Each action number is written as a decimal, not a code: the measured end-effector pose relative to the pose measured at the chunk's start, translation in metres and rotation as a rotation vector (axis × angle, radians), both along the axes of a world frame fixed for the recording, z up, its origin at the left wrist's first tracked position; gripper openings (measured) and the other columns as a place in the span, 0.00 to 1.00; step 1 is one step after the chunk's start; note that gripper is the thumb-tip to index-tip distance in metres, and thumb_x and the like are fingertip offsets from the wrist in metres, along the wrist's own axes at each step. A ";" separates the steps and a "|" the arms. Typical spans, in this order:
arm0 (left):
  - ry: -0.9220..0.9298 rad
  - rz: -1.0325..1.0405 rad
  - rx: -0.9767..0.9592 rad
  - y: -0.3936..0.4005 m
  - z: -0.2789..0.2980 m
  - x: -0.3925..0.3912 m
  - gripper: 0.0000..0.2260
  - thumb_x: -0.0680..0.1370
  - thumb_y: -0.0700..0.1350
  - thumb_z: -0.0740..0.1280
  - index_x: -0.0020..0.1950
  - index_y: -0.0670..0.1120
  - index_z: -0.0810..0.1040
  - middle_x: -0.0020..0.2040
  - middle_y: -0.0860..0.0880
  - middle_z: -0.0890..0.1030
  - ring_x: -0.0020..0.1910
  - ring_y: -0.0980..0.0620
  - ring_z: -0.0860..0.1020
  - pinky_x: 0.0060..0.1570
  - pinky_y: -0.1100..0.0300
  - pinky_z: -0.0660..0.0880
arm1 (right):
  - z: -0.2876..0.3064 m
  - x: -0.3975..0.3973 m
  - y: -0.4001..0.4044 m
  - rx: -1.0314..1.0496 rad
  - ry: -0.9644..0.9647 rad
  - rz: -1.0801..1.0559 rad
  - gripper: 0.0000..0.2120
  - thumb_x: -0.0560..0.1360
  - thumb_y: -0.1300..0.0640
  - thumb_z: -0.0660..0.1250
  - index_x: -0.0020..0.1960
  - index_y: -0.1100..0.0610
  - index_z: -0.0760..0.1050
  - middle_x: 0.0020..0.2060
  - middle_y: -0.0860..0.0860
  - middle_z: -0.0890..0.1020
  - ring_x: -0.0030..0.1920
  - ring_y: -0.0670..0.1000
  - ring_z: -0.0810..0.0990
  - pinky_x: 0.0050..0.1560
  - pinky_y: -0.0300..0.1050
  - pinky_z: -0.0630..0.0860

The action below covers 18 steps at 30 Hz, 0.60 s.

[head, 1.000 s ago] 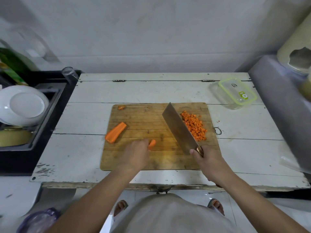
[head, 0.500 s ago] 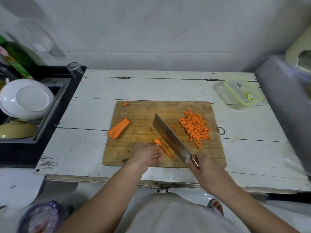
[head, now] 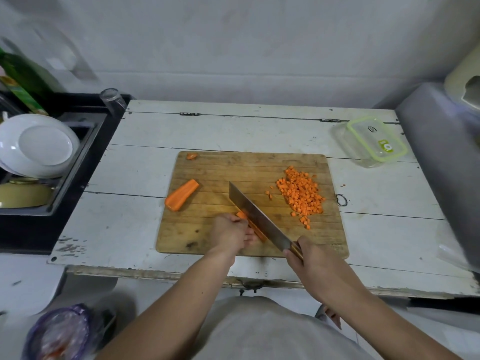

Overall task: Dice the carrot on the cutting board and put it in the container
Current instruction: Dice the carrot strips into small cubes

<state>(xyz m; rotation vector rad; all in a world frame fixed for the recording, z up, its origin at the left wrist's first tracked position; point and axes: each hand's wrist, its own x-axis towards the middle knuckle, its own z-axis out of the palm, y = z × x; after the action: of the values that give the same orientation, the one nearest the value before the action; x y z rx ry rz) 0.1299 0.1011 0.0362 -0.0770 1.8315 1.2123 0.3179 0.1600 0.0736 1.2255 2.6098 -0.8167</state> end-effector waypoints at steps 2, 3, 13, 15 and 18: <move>0.006 -0.019 -0.006 -0.001 0.001 -0.001 0.09 0.83 0.39 0.67 0.62 0.38 0.76 0.42 0.39 0.85 0.34 0.47 0.86 0.32 0.57 0.83 | 0.000 0.001 0.000 -0.001 -0.005 -0.004 0.15 0.82 0.40 0.57 0.43 0.49 0.66 0.33 0.48 0.77 0.34 0.52 0.78 0.32 0.49 0.71; 0.010 -0.032 -0.012 -0.001 0.002 -0.002 0.08 0.83 0.39 0.66 0.61 0.38 0.76 0.42 0.39 0.85 0.34 0.47 0.86 0.32 0.57 0.83 | 0.000 0.001 -0.001 0.006 -0.007 -0.005 0.15 0.82 0.40 0.57 0.44 0.49 0.66 0.33 0.48 0.77 0.34 0.52 0.78 0.33 0.50 0.72; 0.027 -0.239 -0.055 0.000 0.007 -0.019 0.07 0.84 0.40 0.65 0.58 0.37 0.75 0.39 0.38 0.86 0.37 0.41 0.86 0.39 0.49 0.85 | 0.001 -0.003 0.010 -0.040 -0.056 0.040 0.15 0.83 0.42 0.58 0.43 0.50 0.66 0.33 0.48 0.77 0.32 0.48 0.76 0.28 0.42 0.66; 0.027 -0.238 -0.061 0.001 0.007 -0.018 0.07 0.84 0.39 0.65 0.58 0.36 0.75 0.39 0.38 0.85 0.37 0.41 0.86 0.39 0.49 0.85 | 0.001 -0.002 0.011 -0.042 -0.057 0.044 0.15 0.83 0.42 0.58 0.43 0.51 0.66 0.33 0.48 0.77 0.33 0.49 0.77 0.29 0.43 0.66; 0.036 -0.236 -0.067 0.001 0.006 -0.016 0.06 0.84 0.39 0.64 0.58 0.37 0.75 0.39 0.38 0.85 0.36 0.42 0.86 0.37 0.50 0.85 | 0.001 -0.004 0.011 -0.041 -0.078 0.048 0.16 0.83 0.42 0.58 0.45 0.53 0.68 0.35 0.50 0.78 0.35 0.52 0.79 0.34 0.48 0.73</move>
<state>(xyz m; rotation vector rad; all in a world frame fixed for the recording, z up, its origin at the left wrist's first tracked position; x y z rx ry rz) 0.1144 0.1018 0.0418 0.1215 1.8540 0.9935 0.3140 0.1707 0.0742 1.1556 2.5373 -0.7934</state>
